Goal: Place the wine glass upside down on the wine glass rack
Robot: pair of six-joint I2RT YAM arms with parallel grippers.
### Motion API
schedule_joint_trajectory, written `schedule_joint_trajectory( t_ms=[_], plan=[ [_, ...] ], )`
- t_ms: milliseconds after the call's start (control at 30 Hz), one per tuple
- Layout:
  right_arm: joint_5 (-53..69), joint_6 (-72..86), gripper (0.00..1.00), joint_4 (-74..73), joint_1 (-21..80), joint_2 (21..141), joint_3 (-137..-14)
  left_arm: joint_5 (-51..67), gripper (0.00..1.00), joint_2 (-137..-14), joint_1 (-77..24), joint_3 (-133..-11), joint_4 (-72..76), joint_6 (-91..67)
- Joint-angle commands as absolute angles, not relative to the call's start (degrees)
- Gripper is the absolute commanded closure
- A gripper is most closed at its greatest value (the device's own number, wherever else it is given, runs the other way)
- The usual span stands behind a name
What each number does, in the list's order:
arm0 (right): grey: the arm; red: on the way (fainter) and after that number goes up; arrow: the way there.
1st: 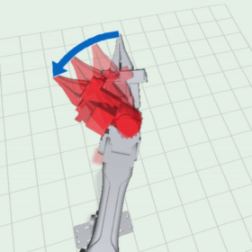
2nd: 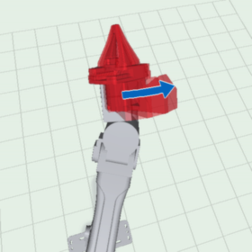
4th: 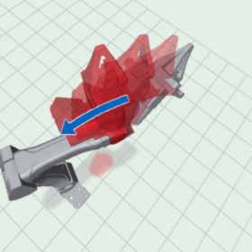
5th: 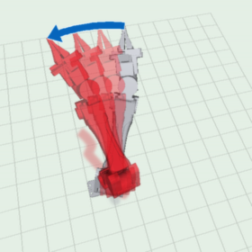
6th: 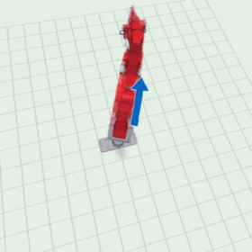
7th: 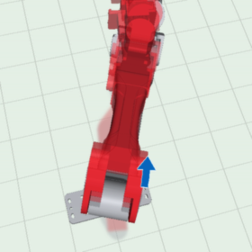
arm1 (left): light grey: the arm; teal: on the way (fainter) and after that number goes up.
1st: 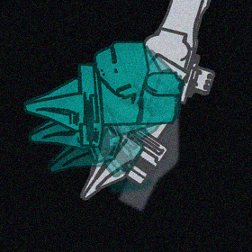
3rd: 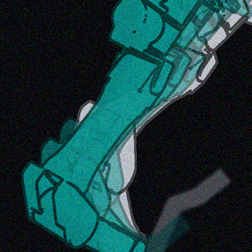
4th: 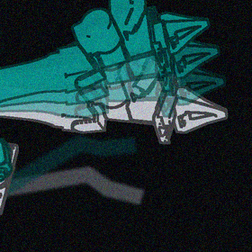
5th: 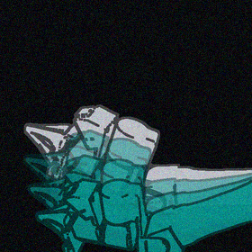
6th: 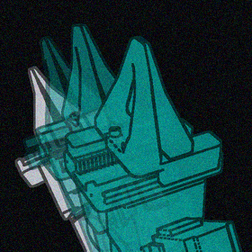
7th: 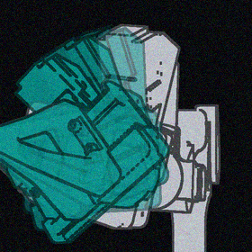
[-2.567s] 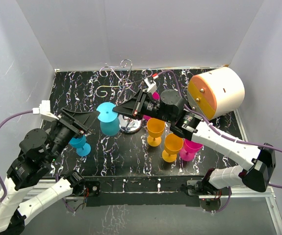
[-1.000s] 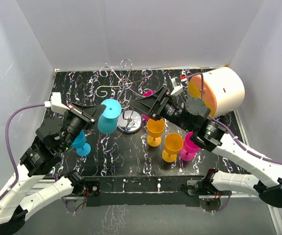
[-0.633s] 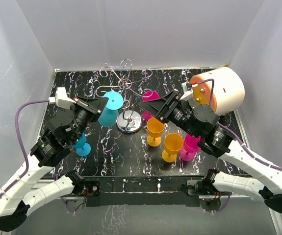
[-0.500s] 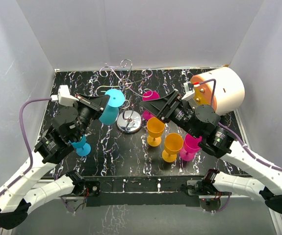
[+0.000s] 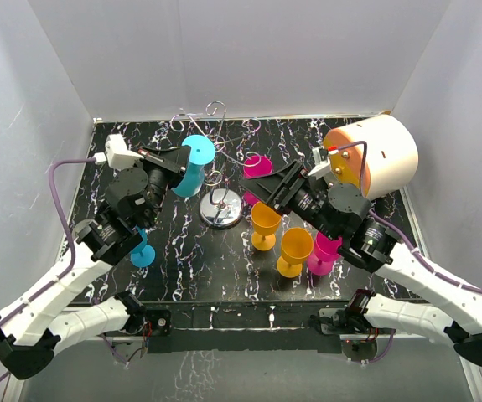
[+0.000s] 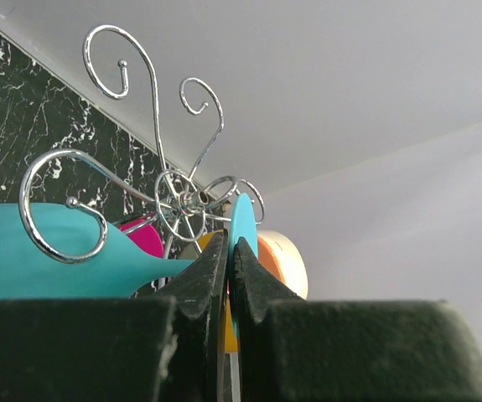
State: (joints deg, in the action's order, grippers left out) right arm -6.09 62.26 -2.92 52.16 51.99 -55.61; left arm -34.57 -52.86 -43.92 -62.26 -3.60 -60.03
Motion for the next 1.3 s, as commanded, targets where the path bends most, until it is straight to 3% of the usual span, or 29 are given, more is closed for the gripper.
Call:
schedule_joint_trajectory(
  t_ms=[0, 933, 1267],
  plan=[
    [-8.44, 62.40, 0.31, -0.08, 52.46, 50.19, -55.72, -37.29, 1.00, -53.81, -42.84, -64.42, -0.73, -60.08],
    [-10.38, 62.29, 0.31, -3.65, 52.43, 50.09, -55.53, -42.94, 1.00, -47.66, -37.18, -58.09, -1.64, -61.49],
    [-10.92, 62.99, 0.31, -3.18, 52.47, 50.05, -54.00, -34.00, 1.00, -44.98, -37.17, -57.18, -4.96, -64.68]
  ],
)
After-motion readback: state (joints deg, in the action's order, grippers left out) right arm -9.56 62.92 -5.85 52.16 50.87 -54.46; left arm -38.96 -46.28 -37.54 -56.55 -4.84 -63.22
